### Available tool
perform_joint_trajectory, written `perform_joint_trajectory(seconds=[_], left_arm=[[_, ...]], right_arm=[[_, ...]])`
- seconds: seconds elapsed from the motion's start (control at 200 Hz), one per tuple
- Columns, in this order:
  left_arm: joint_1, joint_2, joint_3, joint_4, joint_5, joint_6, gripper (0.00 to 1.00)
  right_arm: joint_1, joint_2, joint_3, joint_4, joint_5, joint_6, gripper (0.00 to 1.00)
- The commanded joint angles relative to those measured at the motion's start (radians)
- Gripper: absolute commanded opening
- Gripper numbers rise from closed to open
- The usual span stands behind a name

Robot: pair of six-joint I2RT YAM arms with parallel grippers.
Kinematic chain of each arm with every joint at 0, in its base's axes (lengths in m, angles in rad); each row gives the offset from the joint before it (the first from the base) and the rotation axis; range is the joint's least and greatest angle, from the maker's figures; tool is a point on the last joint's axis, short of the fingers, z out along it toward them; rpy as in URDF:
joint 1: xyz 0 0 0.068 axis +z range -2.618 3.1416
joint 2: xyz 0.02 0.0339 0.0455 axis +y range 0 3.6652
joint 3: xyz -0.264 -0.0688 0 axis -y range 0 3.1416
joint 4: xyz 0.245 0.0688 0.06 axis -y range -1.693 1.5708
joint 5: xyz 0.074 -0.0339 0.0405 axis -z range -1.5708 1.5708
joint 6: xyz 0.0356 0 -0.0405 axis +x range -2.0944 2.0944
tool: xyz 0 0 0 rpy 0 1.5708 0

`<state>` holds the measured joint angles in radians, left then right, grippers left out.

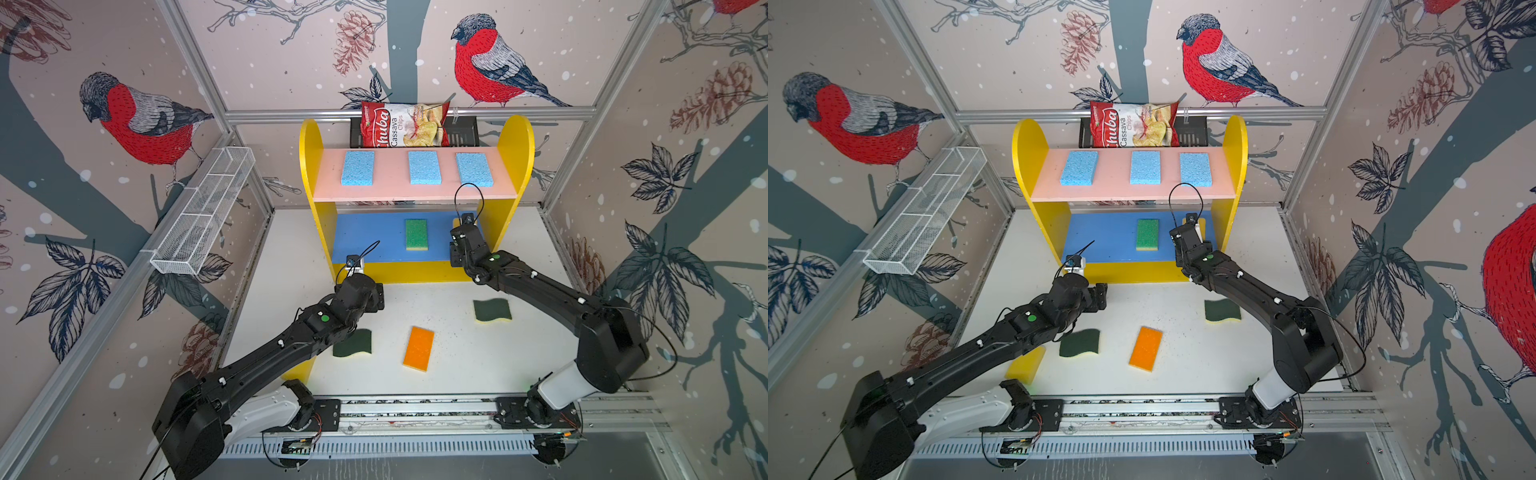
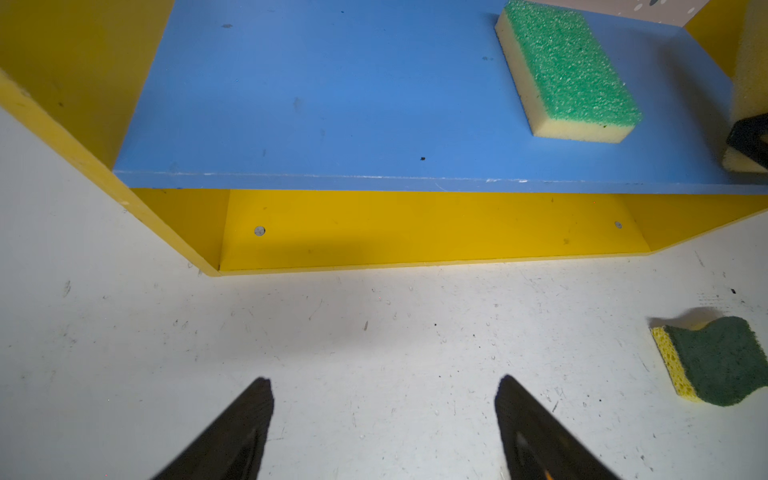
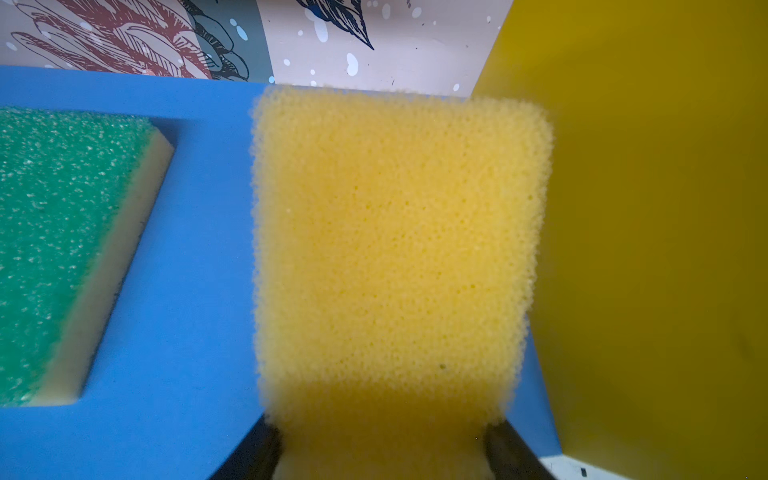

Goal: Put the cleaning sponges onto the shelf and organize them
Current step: 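Lower the yellow sponge onto the blue shelf beside the green sponge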

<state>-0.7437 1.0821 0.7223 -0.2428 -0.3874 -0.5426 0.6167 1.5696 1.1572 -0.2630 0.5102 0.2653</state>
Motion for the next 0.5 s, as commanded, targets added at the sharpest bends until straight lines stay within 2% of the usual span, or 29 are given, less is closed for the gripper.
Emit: perform_joint_trajectory(seconds=[0.0, 0.495], left_arm=[[0.000, 0.008, 0.003, 0.040, 0.003, -0.002, 0.85], [0.000, 0.082, 0.031, 0.051, 0.007, -0.010, 0.84]], right_arm=[[-0.005, 0.007, 0.003, 0.037, -0.012, -0.005, 0.59], [-0.018, 0.065, 0.011, 0.039, 0.029, -0.016, 0.62]])
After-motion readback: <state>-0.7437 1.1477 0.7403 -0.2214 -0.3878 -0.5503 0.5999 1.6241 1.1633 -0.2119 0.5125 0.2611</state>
